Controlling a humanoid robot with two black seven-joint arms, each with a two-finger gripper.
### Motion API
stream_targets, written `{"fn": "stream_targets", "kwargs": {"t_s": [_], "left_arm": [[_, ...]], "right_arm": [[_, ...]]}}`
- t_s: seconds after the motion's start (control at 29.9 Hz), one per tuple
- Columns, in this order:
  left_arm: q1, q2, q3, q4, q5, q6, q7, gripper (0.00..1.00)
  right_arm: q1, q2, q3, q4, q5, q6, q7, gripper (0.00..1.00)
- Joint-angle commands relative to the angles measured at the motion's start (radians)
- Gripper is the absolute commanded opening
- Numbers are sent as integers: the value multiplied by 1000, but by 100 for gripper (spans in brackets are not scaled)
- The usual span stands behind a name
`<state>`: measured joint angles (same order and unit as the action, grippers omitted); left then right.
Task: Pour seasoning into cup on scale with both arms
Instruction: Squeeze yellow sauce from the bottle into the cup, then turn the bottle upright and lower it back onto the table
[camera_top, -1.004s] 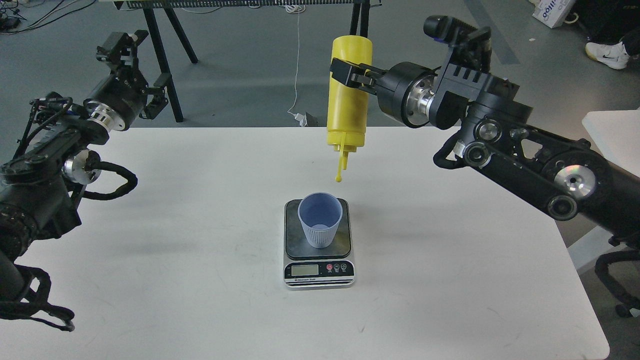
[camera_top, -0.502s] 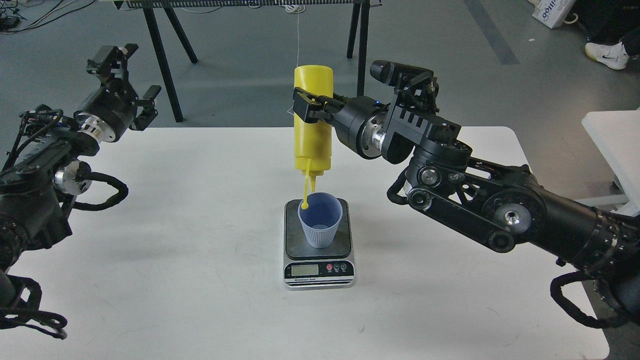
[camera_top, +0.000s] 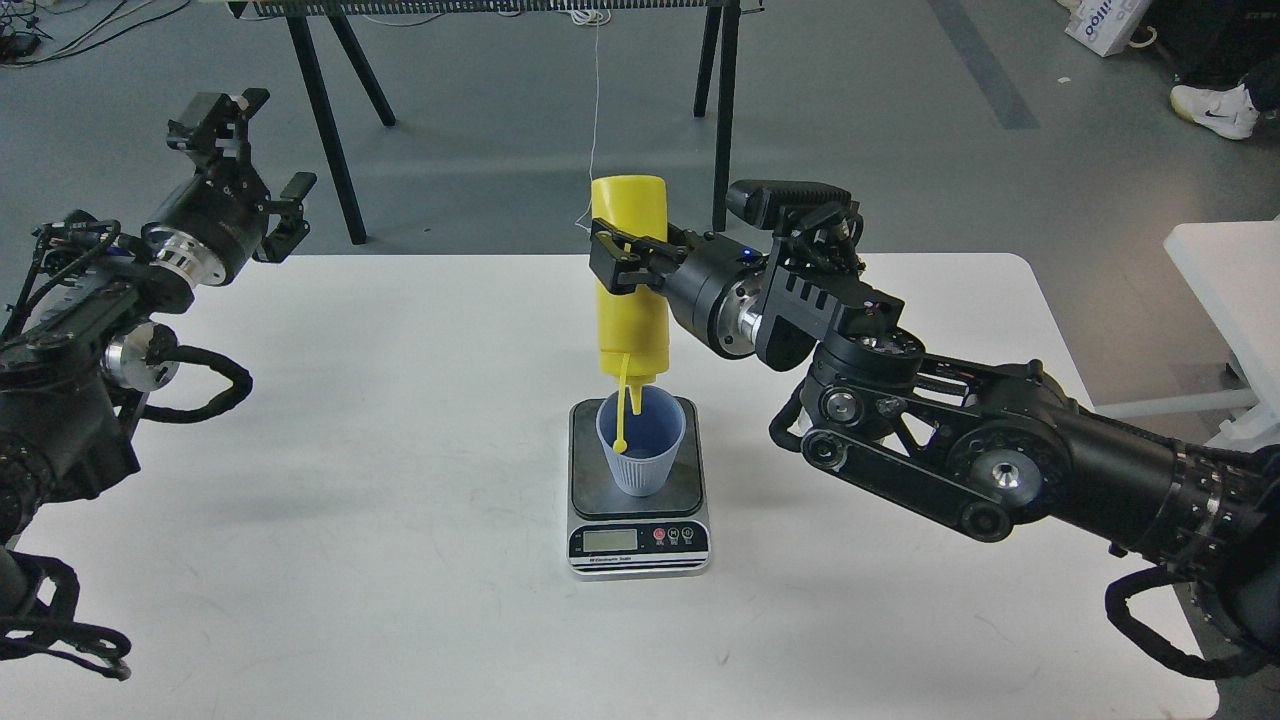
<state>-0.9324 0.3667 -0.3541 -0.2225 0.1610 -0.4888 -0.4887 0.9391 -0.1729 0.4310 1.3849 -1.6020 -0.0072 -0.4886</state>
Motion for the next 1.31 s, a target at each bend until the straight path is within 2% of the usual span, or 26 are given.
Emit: {"fn": "stream_targets", "kwargs": {"t_s": [0.0,0.13,0.2,0.3,0.44,0.64,0.8,0.87,1.0,1.27], "left_arm": [[1,0,3,0,0,0,0,100],[6,0,10,0,5,0,0,100],[29,1,17,-1,14,0,0,100],[47,15,17,-1,14,0,0,100],[61,77,17,-1,18,0,0,100],[66,127,18,-3,18,0,0,99],[64,140,18,-3,20,0,0,100],[64,138,18,-3,20,0,0,100],[60,132,46,-3,18,0,0,99],[52,95,79,-3,18,0,0,100]], "right_arm": [[1,0,0,-12,-18,0,0,1],[3,9,38,-50,0,-23,0,1],[1,26,142,-73,39,-22,0,1],[18,108,320,-113,196,-14,0,1],[144,125,521,-196,452,-16,0,1],[273,-5,788,-300,906,-34,0,1],[285,-178,913,-449,1454,-151,0,1],[247,-239,928,-506,1687,-204,0,1],[62,-290,960,-635,1922,-200,0,2],[-390,-232,982,-653,1992,22,0,2]]}}
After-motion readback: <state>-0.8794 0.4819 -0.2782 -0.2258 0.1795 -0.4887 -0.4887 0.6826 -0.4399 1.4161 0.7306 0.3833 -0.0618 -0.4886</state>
